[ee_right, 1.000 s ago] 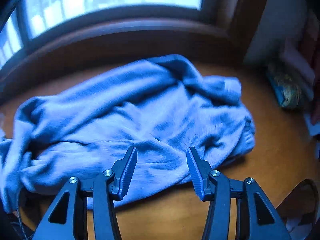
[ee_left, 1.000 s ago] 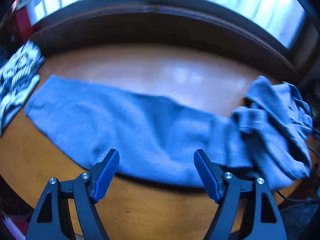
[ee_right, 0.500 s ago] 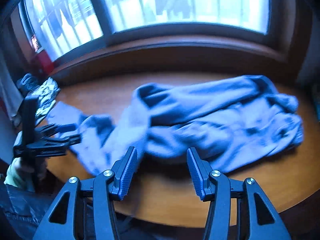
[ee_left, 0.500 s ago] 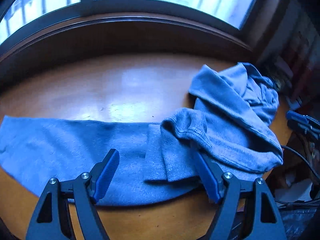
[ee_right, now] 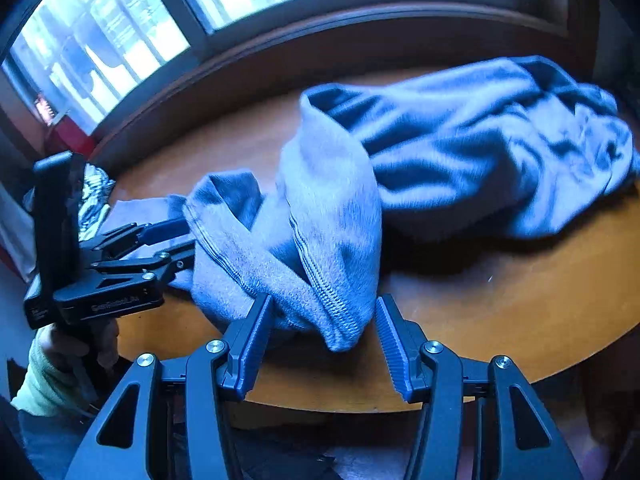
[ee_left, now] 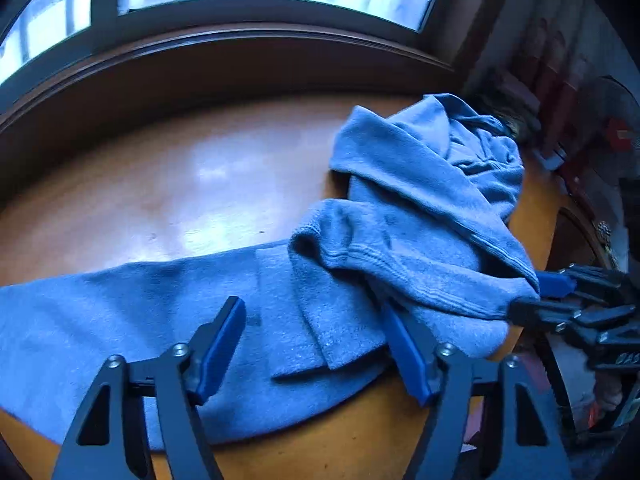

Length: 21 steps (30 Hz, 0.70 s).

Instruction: Fold clothes

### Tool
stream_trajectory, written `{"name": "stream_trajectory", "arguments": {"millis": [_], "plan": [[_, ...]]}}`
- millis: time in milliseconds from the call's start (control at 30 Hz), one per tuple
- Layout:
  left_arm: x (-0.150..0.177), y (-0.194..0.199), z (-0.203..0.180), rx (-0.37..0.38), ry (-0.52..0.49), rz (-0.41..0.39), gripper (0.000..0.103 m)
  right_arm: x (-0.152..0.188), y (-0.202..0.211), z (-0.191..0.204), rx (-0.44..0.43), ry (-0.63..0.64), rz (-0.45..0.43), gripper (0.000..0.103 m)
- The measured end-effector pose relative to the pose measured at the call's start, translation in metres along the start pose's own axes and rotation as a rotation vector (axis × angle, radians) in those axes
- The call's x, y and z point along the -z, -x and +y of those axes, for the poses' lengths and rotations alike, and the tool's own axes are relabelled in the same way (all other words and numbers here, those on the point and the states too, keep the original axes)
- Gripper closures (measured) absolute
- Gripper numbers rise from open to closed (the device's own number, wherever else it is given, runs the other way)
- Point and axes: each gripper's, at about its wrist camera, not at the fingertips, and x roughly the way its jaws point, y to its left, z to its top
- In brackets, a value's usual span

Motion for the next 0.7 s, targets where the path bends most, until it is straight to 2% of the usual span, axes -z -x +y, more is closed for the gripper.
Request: {"name": "stream_trajectory", "arguments": {"millis": [67, 100, 133, 167, 200, 333, 433, 500, 700], "plan": [[0.002, 0.000, 0.000, 0.023, -0.003, 0.006, 0.047, 0.001, -0.007, 0.002, 0.009, -0.010, 0.002, 0.054], [0.003, 0.000, 0.000, 0.034, -0.005, 0.009, 0.055, 0.002, -0.011, 0.003, 0.013, -0.015, 0.002, 0.069], [0.003, 0.001, -0.001, 0.042, -0.008, 0.009, 0.065, 0.001, -0.011, 0.007, 0.013, -0.007, -0.006, 0.079], [0.004, 0.003, -0.002, 0.049, -0.011, 0.004, 0.068, -0.001, -0.009, 0.012, 0.012, 0.004, -0.017, 0.090], [0.003, 0.004, -0.004, 0.050, -0.012, 0.000, 0.073, -0.003, -0.006, 0.016, 0.008, 0.013, -0.034, 0.090], [0.003, 0.019, -0.001, 0.029, -0.006, -0.029, 0.074, -0.018, 0.017, 0.037, -0.038, 0.070, -0.125, 0.091], [-0.001, 0.036, 0.009, 0.013, 0.036, -0.078, 0.074, -0.042, 0.031, 0.056, -0.120, 0.126, -0.192, 0.091], [-0.006, 0.049, 0.021, -0.025, 0.064, -0.113, 0.074, -0.059, 0.034, 0.067, -0.172, 0.159, -0.221, 0.091], [-0.023, 0.084, 0.060, -0.152, 0.154, -0.204, 0.074, -0.117, -0.004, 0.109, -0.282, 0.233, -0.222, 0.091]]}}
